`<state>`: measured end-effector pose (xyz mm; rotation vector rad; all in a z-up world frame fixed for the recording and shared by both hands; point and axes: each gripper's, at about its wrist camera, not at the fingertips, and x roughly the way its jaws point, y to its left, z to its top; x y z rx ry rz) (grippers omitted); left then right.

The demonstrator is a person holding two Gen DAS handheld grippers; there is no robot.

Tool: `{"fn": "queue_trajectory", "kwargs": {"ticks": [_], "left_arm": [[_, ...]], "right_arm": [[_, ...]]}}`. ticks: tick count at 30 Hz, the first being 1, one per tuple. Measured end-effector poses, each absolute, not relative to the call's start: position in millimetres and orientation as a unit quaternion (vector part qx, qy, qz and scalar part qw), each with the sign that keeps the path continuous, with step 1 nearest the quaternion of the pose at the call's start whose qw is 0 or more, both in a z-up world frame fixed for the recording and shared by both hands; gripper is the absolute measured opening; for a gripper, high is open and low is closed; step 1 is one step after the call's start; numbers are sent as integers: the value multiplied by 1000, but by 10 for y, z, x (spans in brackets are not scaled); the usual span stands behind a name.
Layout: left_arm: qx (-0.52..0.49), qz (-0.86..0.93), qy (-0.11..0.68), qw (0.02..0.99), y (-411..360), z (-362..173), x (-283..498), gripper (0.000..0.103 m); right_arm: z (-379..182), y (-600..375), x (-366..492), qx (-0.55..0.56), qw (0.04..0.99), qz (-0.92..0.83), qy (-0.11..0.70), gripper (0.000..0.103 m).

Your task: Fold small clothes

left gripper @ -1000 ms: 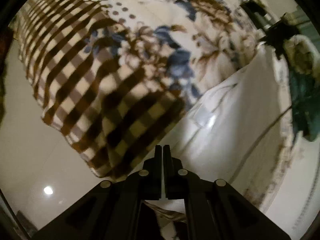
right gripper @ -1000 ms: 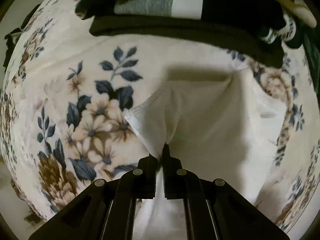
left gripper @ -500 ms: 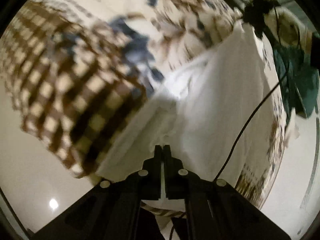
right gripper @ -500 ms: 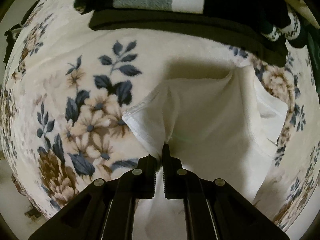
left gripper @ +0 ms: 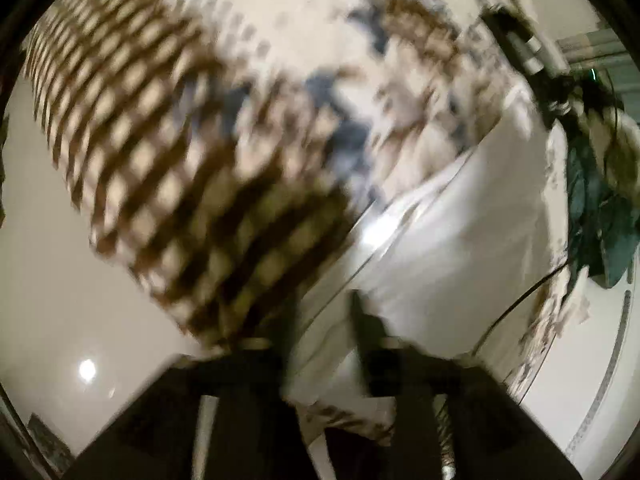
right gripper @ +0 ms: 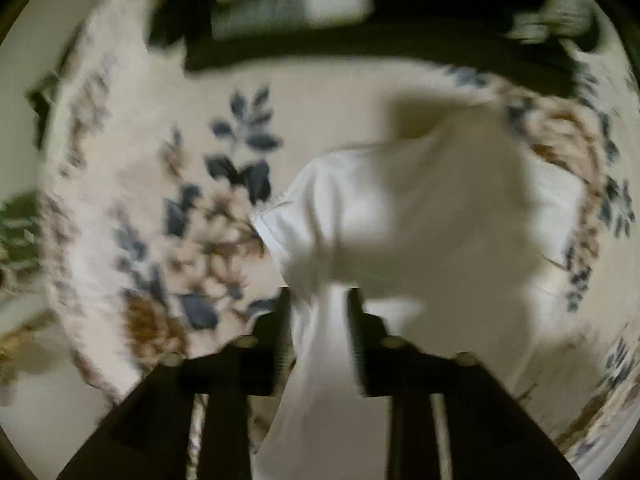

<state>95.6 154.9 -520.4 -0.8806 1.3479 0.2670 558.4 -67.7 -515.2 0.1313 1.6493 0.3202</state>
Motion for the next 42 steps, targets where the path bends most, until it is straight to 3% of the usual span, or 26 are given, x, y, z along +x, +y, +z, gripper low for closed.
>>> {"fn": "queue_trajectory", "kwargs": {"ticks": [1,8,17,22,25,29,30,31,32,33,42], "left_arm": [[-399,110,590,693,1590,-5152,1080,56],[-359,3,535,765,1643,-5000,2938,57],[-284,-49,577,764,1134,-5732,5399,57],[-231,-82,598,763,836,-5827,5823,57],[-221,-95,616,750,755,-5986,5891,68],[-212,-116,602,761,718,-5979,5895,70],[-212,-119,592,768,721,-5954,5900,49],[-208,-124,587,772,726,-5931,5872,9],[-208,-129,588,771,722,-5922,5874,9],[-205,-130,579,779,747,-5890,5873,9],[-213,-139,513,820,980,-5068,5311,9]], "right_arm": [[-5039,-814,5570,67,675,139,722,51],[-4907,-1781,5583,73,712,60,696,52],[-5592,-2370,5846,172,701,57,690,52],[-5801,-2591,5985,226,680,94,691,52],[-5971,-2657,6063,273,643,153,699,58],[-6154,-2533,6097,295,607,209,708,58],[-6146,-2486,6095,288,611,216,705,57],[-6114,-2440,6087,279,624,221,696,53],[-6080,-2373,6078,270,632,224,691,24],[-6057,-2323,6070,260,636,226,690,5],[-5254,-1963,5607,224,685,288,631,5]]}}
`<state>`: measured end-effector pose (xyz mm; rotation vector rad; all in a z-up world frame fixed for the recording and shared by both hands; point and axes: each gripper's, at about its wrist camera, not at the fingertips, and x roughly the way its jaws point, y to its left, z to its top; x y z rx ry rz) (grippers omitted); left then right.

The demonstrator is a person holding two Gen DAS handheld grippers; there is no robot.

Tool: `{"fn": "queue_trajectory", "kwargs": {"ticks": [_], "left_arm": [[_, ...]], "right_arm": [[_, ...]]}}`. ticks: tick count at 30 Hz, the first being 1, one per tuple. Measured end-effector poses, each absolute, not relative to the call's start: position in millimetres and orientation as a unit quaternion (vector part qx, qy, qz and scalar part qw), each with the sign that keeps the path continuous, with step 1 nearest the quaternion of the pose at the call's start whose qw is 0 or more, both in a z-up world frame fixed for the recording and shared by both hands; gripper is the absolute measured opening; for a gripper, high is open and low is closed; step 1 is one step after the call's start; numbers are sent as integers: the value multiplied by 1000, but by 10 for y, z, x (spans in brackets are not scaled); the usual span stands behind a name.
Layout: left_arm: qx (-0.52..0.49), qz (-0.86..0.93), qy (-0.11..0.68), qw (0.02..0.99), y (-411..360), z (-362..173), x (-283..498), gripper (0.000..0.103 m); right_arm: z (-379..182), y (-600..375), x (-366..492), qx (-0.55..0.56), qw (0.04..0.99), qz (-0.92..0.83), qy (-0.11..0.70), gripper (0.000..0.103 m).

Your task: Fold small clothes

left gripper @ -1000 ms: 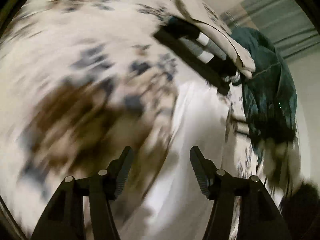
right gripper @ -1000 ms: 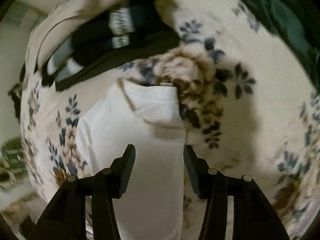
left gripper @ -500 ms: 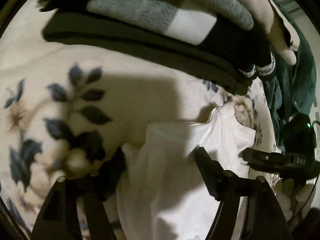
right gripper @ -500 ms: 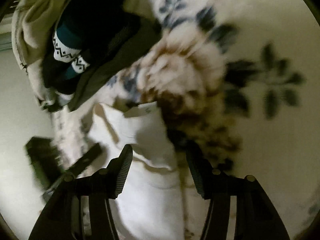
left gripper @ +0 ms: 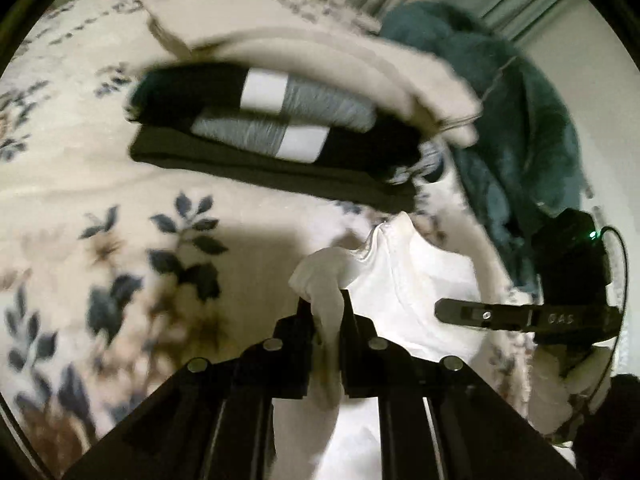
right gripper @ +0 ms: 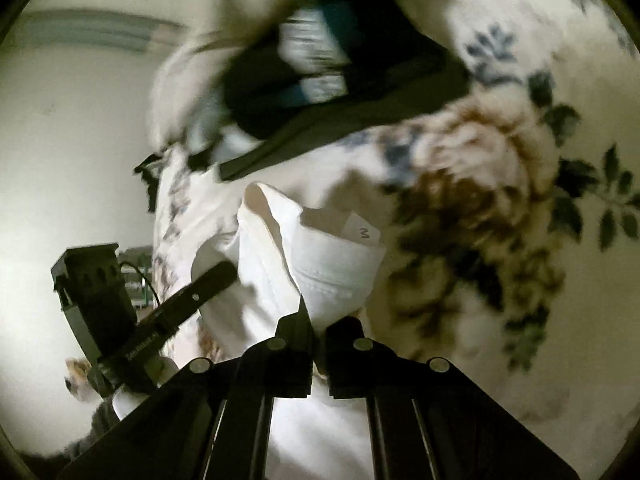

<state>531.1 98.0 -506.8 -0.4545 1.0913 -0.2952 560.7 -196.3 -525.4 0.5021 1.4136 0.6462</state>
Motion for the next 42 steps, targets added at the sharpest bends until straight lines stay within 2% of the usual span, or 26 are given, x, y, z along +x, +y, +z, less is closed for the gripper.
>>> {"fn": "queue_trajectory", "kwargs": {"ticks": [6,8,9,10,11,12,16,20,27,28,29,30,31,32,35,38,41,42], "left_arm": [[-233,-139,527,805,1000,-4749,4430,13],[-258,-130,554,781,1037,-4777,4093,24],[-276,-117,569,766,1101,-4829,3880,32],[-289,-107,579,755,1157,-4863,3740,48],[-310,-90,594,737,1276,-4921,3541,54],[-328,-77,600,726,1365,-4973,3404,55],[-373,-33,607,701,1625,-5048,3147,55],[-346,-36,592,727,1581,-4978,3382,55],[-296,-40,634,713,1003,-5454,3962,55],[-285,-36,639,714,939,-5506,3975,48],[-276,-33,636,720,889,-5528,3970,33],[-271,-33,631,726,854,-5524,3943,5],[-267,-33,629,730,834,-5508,3911,6],[-266,-33,623,735,828,-5472,3862,6],[-266,-28,624,734,867,-5413,3700,6],[-266,-33,657,705,890,-5557,3614,7],[-282,-45,673,682,952,-5518,3663,17],[-283,-50,664,690,989,-5397,3703,20]], "right_arm": [[-4801,-1864,4709,150,698,335,615,5],[-4841,-1898,4348,125,670,356,640,8],[-4869,-1987,4183,119,650,366,656,18],[-4906,-2002,3994,107,631,371,673,25],[-4951,-2005,3854,99,620,372,684,41],[-4999,-2029,3721,97,609,372,694,50],[-5089,-2276,3489,152,600,344,706,52],[-5087,-2503,3582,224,627,290,688,55],[-5429,-2381,3768,265,639,161,704,55],[-5523,-2357,3740,271,633,141,712,55],[-5588,-2337,3712,278,626,130,717,55],[-5652,-2323,3660,286,620,120,721,44],[-5706,-2303,3597,292,617,116,722,26],[-5730,-2278,3531,286,616,109,726,4],[-5719,-2274,3410,263,627,97,727,4],[-5764,-2269,3332,260,610,100,742,4],[-5674,-2267,3364,243,613,108,744,6],[-5598,-2303,3384,238,622,109,738,13]]}}
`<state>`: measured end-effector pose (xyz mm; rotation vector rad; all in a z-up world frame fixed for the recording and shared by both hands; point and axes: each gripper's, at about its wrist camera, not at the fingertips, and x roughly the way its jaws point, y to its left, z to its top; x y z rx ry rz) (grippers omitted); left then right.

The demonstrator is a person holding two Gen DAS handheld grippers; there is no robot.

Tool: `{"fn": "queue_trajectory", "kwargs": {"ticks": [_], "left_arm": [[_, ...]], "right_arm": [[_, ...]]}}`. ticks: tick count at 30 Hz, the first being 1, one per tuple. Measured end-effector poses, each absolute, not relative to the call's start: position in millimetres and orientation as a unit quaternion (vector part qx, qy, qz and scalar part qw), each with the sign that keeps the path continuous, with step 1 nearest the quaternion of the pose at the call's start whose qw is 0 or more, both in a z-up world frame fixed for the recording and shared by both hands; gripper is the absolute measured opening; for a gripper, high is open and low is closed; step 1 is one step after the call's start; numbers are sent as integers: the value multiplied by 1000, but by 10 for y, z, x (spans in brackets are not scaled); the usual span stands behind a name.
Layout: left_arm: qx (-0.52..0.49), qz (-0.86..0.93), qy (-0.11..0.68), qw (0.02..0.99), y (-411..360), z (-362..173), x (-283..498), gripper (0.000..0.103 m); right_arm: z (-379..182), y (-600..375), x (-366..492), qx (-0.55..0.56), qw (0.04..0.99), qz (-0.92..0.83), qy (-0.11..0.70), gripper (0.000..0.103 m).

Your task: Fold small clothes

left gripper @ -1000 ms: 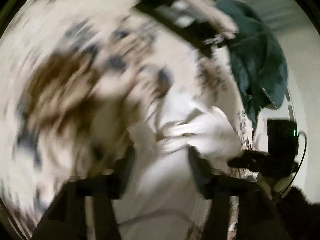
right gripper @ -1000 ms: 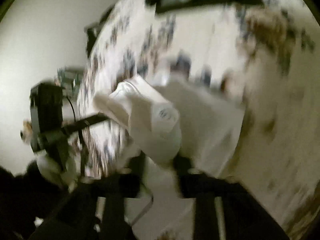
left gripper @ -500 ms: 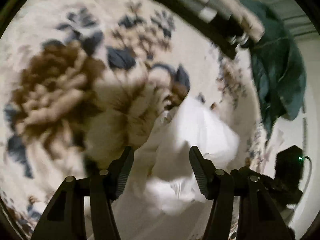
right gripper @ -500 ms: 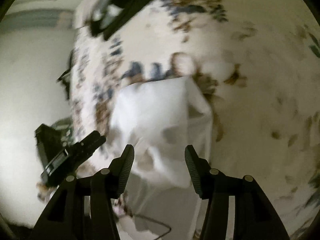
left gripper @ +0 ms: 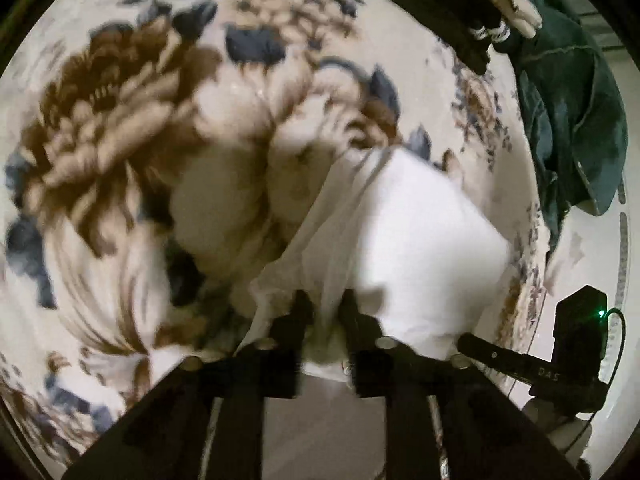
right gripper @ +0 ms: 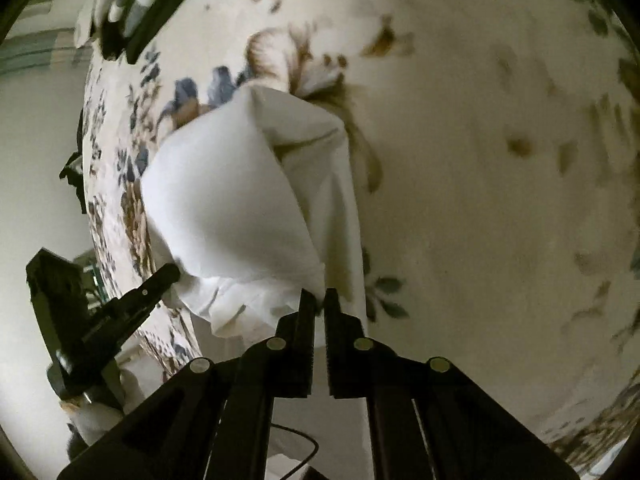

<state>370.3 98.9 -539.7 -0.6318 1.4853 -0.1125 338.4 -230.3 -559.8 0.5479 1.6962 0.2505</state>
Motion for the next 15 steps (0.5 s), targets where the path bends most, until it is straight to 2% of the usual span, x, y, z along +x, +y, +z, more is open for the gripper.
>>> {"fn": "queue_trajectory", "kwargs": {"ticks": [1,2,3,4,5,9,13,15], "left_arm": [[-283,-56,652,702,1012,-5295,3742,21],[-276,-63,634,720,1031,-5150,3811,24],[-270,-71,620,733,1026,-5061,3868,42],[-265,-86,605,746,1003,-4996,3943,64],[-256,-100,590,760,958,-4972,4036,67],[-209,-138,595,764,704,-5329,4401,67],[-184,-156,643,727,633,-5903,4545,67],[-191,-169,642,723,684,-5875,4534,67]], "right_arm": [[-5475,-2315,3419,233,638,109,725,20],[-5364,-2330,3440,233,653,109,712,38],[-5251,-2334,3464,238,670,111,694,52],[-5152,-2321,3494,245,687,114,675,54],[-5094,-2268,3542,250,698,117,660,54],[-5197,-2025,3756,250,718,126,637,55],[-5643,-1932,3945,171,717,50,674,55],[-5642,-2010,3896,189,708,42,679,55]]}}
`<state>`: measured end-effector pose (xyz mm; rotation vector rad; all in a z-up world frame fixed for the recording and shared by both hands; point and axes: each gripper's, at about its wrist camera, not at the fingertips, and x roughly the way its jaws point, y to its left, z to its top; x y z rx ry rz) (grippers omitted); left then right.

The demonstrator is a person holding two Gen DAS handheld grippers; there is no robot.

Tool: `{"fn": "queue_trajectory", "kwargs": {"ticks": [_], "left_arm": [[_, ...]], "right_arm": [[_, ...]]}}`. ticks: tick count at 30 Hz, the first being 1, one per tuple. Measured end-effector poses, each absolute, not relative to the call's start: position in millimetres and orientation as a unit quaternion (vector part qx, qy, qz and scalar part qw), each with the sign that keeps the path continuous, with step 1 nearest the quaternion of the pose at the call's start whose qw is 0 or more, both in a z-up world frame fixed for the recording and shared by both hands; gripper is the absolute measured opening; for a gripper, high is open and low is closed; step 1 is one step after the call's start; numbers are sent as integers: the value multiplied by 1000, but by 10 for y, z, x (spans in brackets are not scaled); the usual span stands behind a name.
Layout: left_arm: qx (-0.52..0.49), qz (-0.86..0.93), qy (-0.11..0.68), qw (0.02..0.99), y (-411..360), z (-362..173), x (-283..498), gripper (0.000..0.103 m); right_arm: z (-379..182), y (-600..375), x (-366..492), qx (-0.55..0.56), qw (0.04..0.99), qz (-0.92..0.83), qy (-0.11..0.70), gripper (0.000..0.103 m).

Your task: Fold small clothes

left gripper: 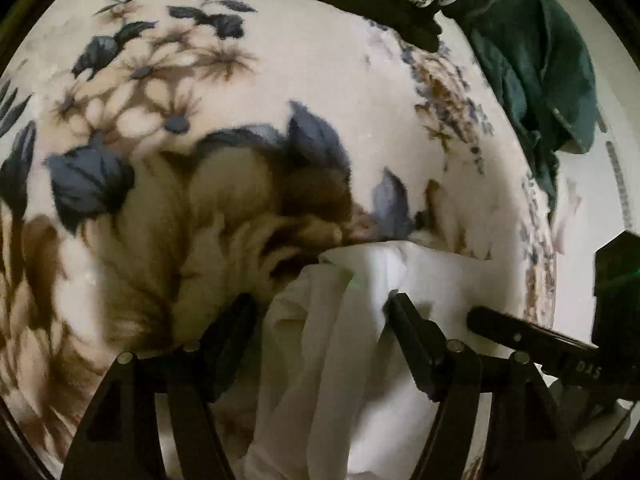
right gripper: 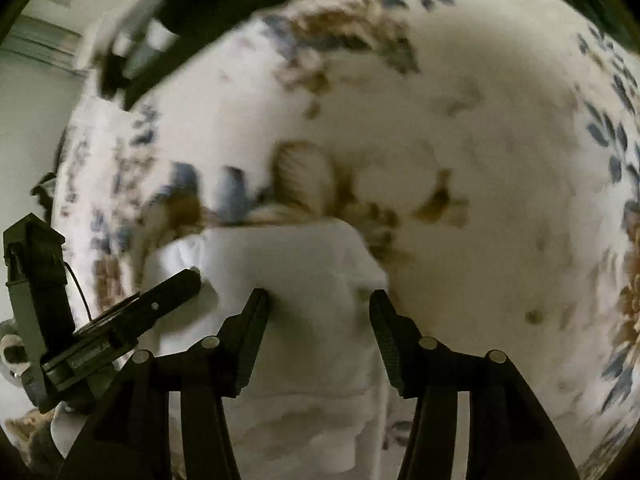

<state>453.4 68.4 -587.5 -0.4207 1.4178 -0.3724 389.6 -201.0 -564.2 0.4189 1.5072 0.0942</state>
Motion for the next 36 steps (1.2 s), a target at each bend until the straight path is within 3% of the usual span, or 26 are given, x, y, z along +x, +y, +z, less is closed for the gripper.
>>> {"fn": "queue_trajectory", "kwargs": {"ticks": [4,9,14,20,23,25,27,30,36], "left_arm": [[-204,-200,608,741,843,-5302,4277,67],[-234,-195,600,740,1234,-4762,3287,67],[-243,-123,677,684,1422,-5042,2209,67],[-261,-89,724,632,1352,-5379,1382,67],[-229,-94,716,653,1179,-5393,1307,56],[-204,-101,711,666,1023,-5405,1302,3],[-205,-107,699,677,965,-5362,1291,1],[-216,-107,676,696,1027,-5170,1249,1],[-200,-86,667,713,1354,-5070,1219,1]], "right_arm": [[-5224,-2178,3488,215,720,45,658,55],[-5012,-2463,2442,265,683,41,679,59],[-5289,-2522,1213,300,624,26,721,60],[-5622,-2378,455,353,593,15,723,60],[-5724,-2265,366,358,595,11,719,60],[-5745,-2158,363,345,607,2,716,52],[-5775,-2068,365,323,611,0,722,17],[-5762,-1984,354,307,623,-4,720,8],[-5751,-1869,342,288,629,4,722,7]]}}
